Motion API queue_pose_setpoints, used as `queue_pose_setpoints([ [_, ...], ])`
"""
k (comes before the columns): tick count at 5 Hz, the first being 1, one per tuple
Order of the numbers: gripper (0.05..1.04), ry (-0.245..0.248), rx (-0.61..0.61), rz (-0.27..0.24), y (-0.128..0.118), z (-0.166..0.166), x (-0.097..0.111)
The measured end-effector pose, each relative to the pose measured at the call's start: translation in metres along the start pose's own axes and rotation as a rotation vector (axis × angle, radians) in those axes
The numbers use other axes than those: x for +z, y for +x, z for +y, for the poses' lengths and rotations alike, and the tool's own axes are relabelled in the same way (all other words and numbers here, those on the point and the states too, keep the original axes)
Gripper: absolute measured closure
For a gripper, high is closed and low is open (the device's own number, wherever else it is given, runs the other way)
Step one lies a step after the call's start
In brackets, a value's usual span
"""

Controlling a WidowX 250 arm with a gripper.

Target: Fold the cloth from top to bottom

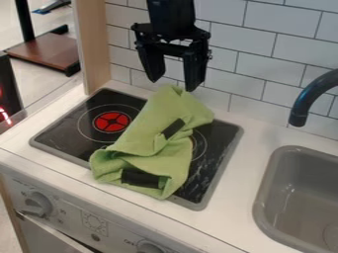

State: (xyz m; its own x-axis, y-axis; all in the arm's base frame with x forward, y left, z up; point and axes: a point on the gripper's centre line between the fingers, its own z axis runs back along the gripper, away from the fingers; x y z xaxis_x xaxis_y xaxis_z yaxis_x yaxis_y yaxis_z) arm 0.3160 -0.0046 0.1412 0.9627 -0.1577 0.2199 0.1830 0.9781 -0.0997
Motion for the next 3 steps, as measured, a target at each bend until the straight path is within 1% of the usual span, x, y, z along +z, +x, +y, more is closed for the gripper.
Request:
queue_pose_setpoints([
  [1,0.085,-0.005,0.008,0.024,-0.003,0.0,-0.007],
  [2,0.085,0.015,0.06,0.021,0.005,0.01,-0.022],
  [3,0.085,0.003,0.223,-0.006,0.019,0.033,-0.022],
])
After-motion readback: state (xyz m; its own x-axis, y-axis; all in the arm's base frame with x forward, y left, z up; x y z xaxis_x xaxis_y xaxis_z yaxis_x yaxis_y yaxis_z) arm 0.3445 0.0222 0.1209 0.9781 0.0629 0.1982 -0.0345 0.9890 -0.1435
